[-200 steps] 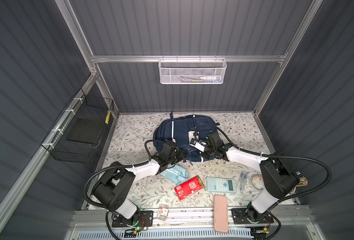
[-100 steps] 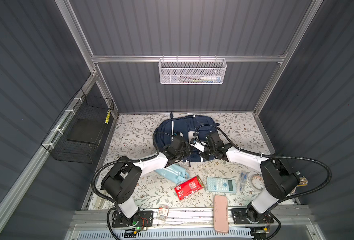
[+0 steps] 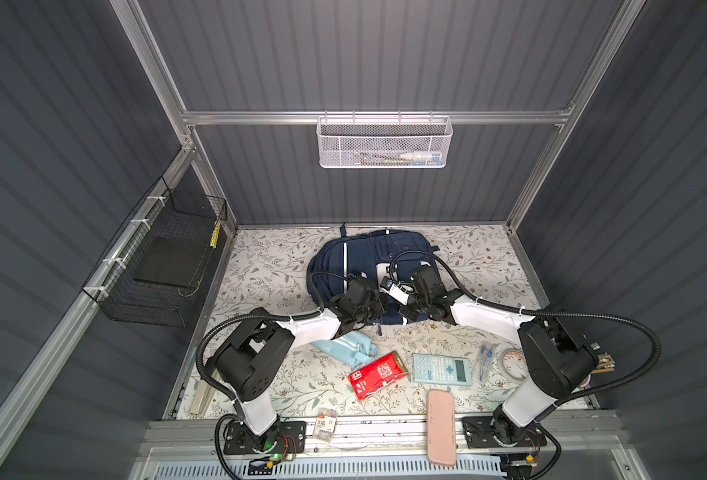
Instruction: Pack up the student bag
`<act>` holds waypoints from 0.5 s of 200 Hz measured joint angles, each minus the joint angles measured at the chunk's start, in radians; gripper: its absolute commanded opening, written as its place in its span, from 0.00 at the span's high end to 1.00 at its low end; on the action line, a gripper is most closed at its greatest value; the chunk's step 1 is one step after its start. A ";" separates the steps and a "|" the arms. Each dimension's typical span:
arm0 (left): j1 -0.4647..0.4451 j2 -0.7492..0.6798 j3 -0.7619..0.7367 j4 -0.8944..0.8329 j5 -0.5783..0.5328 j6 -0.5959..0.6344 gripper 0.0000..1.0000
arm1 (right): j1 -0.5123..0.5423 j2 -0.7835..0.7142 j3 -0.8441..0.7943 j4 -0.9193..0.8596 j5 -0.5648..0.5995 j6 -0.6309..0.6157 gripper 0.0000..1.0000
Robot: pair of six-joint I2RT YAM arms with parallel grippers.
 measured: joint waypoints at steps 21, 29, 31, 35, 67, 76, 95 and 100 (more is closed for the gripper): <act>-0.005 -0.014 0.000 -0.045 -0.016 0.008 0.71 | 0.004 0.000 -0.012 0.023 0.007 0.014 1.00; -0.007 -0.021 0.000 -0.057 -0.016 0.011 0.71 | 0.005 0.000 -0.015 0.030 0.006 0.021 1.00; -0.007 -0.022 0.000 -0.060 -0.016 0.014 0.71 | 0.005 0.000 -0.015 0.031 0.007 0.022 1.00; -0.008 -0.025 0.000 -0.065 -0.015 0.014 0.71 | 0.005 0.000 -0.016 0.033 0.007 0.027 1.00; -0.023 -0.031 0.000 -0.103 -0.007 0.022 0.70 | 0.024 0.000 -0.021 0.070 0.005 0.044 1.00; -0.023 -0.031 0.002 -0.121 -0.008 0.035 0.69 | 0.030 0.000 -0.024 0.079 0.005 0.048 1.00; -0.027 -0.016 0.042 -0.200 -0.039 0.087 0.70 | 0.037 0.000 -0.029 0.091 0.002 0.056 1.00; -0.029 -0.010 0.056 -0.219 -0.051 0.102 0.69 | 0.037 0.000 -0.029 0.092 0.002 0.057 1.00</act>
